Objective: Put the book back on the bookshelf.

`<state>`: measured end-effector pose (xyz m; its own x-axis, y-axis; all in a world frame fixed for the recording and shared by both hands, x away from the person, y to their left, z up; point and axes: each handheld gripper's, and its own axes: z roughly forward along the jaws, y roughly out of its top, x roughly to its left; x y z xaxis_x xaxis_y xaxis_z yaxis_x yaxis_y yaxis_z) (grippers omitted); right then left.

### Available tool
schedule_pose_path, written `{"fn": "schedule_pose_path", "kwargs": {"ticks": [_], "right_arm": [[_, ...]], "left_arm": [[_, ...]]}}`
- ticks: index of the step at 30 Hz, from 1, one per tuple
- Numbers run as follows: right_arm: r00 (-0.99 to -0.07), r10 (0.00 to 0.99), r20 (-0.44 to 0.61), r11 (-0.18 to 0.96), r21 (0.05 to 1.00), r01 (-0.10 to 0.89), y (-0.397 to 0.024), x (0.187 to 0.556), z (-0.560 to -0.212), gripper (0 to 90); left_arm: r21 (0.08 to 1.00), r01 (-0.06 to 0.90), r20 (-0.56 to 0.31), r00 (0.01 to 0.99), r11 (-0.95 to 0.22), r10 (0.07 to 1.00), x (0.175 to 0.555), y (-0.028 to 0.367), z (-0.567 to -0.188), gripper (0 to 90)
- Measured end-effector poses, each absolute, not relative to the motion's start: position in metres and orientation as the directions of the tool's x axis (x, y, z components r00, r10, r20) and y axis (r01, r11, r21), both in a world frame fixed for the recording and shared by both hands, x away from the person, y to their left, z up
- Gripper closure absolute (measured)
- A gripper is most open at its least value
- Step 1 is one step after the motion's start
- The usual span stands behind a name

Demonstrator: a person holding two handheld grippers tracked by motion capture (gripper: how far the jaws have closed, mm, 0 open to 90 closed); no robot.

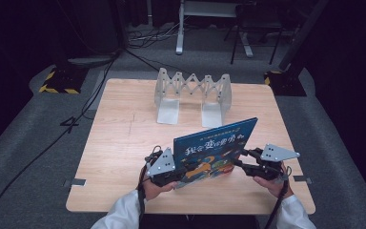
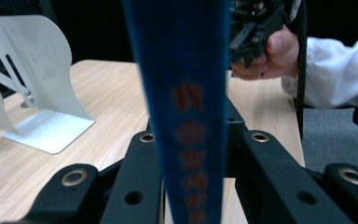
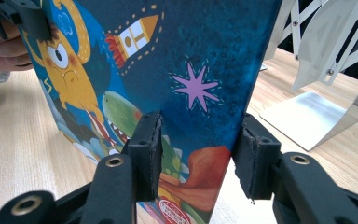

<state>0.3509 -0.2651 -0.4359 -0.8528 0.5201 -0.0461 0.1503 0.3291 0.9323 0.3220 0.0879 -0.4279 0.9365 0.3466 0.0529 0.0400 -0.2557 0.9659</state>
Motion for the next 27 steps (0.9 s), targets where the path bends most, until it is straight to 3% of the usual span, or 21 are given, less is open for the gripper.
{"fn": "schedule_pose_path", "kwargs": {"ticks": [8, 20, 22, 27], "right_arm": [[-0.851, 0.523, -0.048, 0.347, 0.924, 0.161, -0.267, 0.35, -0.44, 55.7], [-0.787, 0.616, -0.01, 0.407, 0.86, 0.308, -0.298, 0.349, -0.469, 32.7], [-0.762, 0.647, 0.0, 0.415, 0.839, 0.353, -0.305, 0.349, -0.475, 25.1], [-0.72, 0.694, 0.011, 0.428, 0.798, 0.425, -0.314, 0.348, -0.485, 20.2]], "left_arm": [[0.967, 0.038, 0.049, 0.943, -0.251, 0.33, 0.32, 0.087, -0.428, 82.7], [0.967, 0.063, 0.038, 0.923, -0.248, 0.384, 0.328, 0.088, -0.427, 82.8], [0.967, 0.068, 0.035, 0.918, -0.244, 0.395, 0.329, 0.087, -0.426, 82.8], [0.966, 0.055, 0.053, 0.913, -0.252, 0.406, 0.331, 0.087, -0.425, 82.8]]}}
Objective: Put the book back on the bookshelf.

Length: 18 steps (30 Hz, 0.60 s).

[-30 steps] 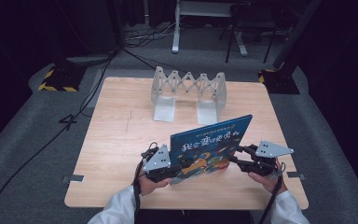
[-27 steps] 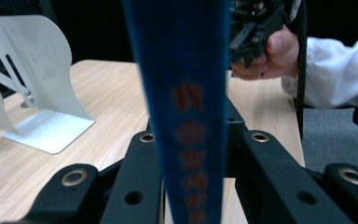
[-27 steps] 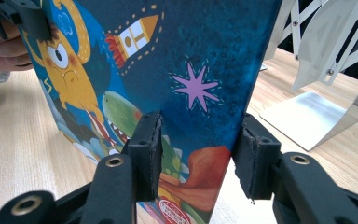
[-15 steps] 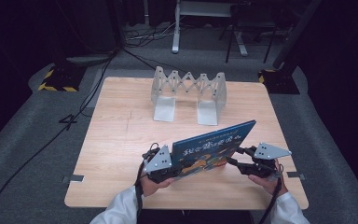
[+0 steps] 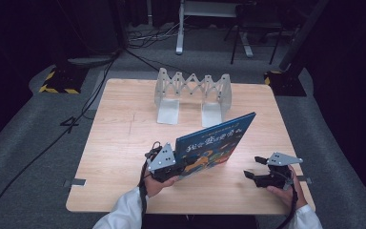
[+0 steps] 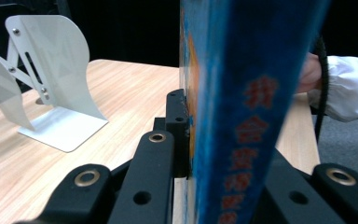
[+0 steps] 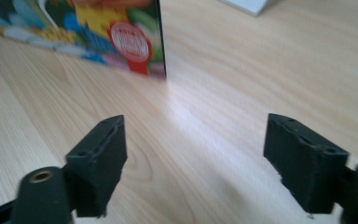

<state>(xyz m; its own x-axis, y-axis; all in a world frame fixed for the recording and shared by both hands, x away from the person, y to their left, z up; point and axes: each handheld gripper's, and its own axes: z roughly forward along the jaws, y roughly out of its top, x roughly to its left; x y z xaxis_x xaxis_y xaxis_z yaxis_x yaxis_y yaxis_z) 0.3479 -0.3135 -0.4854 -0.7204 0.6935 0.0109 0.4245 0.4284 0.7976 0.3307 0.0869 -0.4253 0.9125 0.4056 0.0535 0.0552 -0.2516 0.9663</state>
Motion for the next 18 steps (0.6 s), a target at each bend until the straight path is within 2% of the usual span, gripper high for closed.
{"fn": "schedule_pose_path", "kwargs": {"ticks": [7, 18], "right_arm": [[-0.697, 0.717, -0.001, 0.471, 0.738, 0.484, -0.322, 0.344, -0.504, 21.0], [-0.697, 0.717, 0.014, 0.46, 0.742, 0.488, -0.323, 0.343, -0.504, 21.8]], "left_arm": [[0.964, 0.041, 0.083, 0.892, -0.263, 0.444, 0.332, 0.087, -0.419, 82.9], [0.949, 0.013, 0.157, 0.847, -0.316, 0.507, 0.337, 0.092, -0.404, 83.0]]}}
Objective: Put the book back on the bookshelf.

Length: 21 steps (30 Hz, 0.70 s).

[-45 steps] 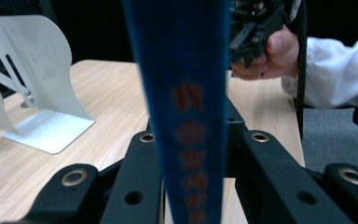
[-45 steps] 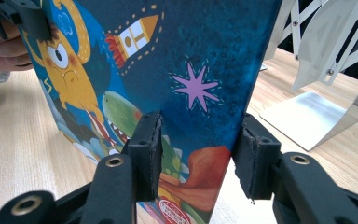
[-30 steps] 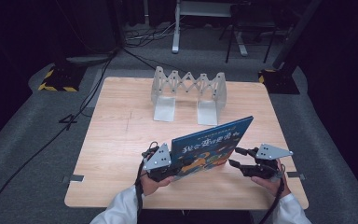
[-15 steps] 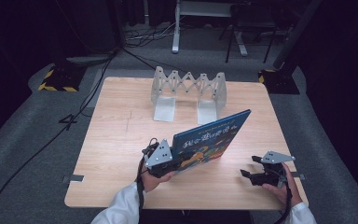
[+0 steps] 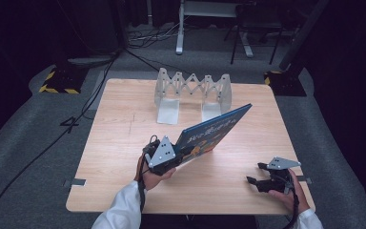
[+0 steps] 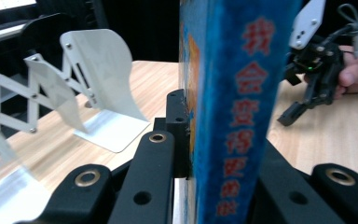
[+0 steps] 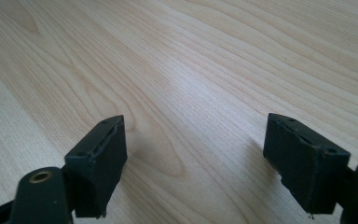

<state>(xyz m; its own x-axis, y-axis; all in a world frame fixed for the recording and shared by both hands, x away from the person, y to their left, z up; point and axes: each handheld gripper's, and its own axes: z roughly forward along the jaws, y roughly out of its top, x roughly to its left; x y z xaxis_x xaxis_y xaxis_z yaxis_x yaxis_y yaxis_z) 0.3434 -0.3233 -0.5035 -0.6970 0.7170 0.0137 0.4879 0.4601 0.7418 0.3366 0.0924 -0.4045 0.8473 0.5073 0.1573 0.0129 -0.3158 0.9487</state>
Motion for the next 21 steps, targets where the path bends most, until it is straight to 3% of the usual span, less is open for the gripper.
{"fn": "schedule_pose_path", "kwargs": {"ticks": [21], "right_arm": [[-0.696, 0.717, 0.03, 0.446, 0.747, 0.492, -0.324, 0.344, -0.504, 21.9]], "left_arm": [[0.941, 0.014, 0.218, 0.738, -0.337, 0.638, 0.354, 0.133, -0.377, 83.0]]}}
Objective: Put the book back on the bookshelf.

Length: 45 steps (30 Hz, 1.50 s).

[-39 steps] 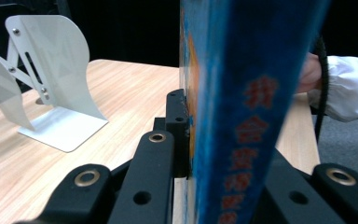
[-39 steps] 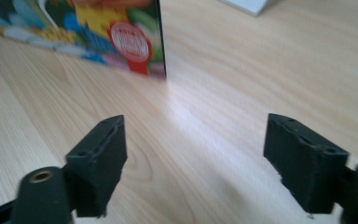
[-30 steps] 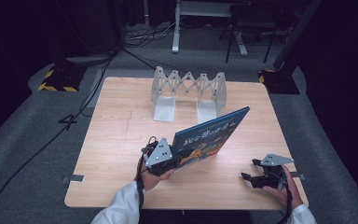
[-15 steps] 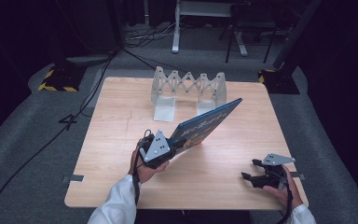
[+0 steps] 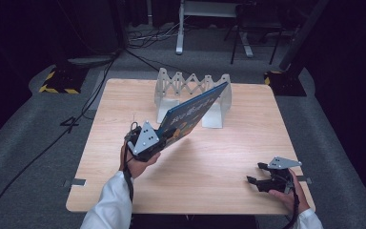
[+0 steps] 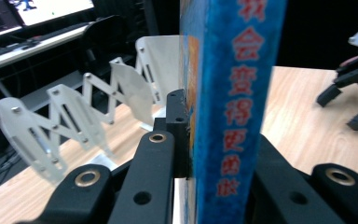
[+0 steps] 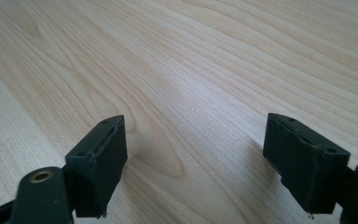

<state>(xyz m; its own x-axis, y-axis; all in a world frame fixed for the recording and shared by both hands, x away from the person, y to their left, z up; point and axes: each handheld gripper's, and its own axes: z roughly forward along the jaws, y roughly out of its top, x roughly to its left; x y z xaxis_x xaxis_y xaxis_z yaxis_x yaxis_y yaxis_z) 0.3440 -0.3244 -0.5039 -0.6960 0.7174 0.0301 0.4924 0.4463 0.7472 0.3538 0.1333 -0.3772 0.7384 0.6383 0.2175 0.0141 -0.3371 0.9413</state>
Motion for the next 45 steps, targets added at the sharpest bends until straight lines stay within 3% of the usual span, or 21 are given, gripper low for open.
{"fn": "schedule_pose_path", "kwargs": {"ticks": [24, 45], "right_arm": [[-0.7, 0.713, 0.032, 0.448, 0.748, 0.49, -0.325, 0.344, -0.504, 21.9], [-0.72, 0.694, -0.002, 0.482, 0.744, 0.463, -0.322, 0.342, -0.504, 22.2]], "left_arm": [[0.941, 0.055, 0.226, 0.633, -0.334, 0.74, 0.388, 0.164, -0.368, 82.9], [0.971, 0.143, 0.093, 0.522, -0.194, 0.848, 0.423, 0.165, -0.403, 82.7]]}}
